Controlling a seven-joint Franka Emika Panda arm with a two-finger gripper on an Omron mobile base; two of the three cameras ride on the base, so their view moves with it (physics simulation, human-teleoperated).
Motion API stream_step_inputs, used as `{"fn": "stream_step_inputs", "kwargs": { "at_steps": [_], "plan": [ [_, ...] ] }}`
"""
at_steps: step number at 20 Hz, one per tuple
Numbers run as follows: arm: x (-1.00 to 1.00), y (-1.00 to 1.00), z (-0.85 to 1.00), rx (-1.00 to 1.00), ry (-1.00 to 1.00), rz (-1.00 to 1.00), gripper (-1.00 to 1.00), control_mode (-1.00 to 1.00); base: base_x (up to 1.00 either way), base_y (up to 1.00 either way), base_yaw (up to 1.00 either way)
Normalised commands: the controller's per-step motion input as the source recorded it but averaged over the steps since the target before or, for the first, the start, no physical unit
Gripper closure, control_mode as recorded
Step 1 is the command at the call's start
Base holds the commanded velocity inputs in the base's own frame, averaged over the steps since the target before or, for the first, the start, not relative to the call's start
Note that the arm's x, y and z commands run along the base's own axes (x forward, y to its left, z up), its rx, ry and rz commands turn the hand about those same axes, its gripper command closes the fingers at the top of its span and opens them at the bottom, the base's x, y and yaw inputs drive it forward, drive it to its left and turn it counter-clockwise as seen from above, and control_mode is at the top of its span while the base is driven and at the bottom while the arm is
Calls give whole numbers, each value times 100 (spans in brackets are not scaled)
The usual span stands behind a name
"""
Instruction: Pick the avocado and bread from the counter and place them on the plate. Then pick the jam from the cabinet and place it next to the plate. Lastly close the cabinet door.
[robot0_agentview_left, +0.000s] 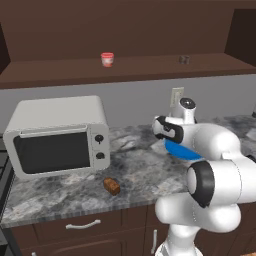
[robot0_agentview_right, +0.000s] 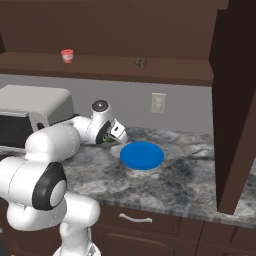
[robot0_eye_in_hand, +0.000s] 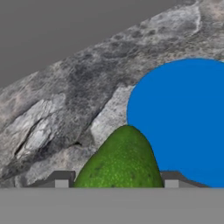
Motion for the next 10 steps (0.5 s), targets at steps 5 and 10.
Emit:
{"fn": "stream_step_inputs", "kwargs": {
  "at_steps": [5, 10],
  "plan": [
    [-16, -46, 0, 0, 0, -4, 100, -100, 0, 0, 0],
    [-2, -36, -3, 0, 0, -3, 100, -100, 0, 0, 0]
  ]
}}
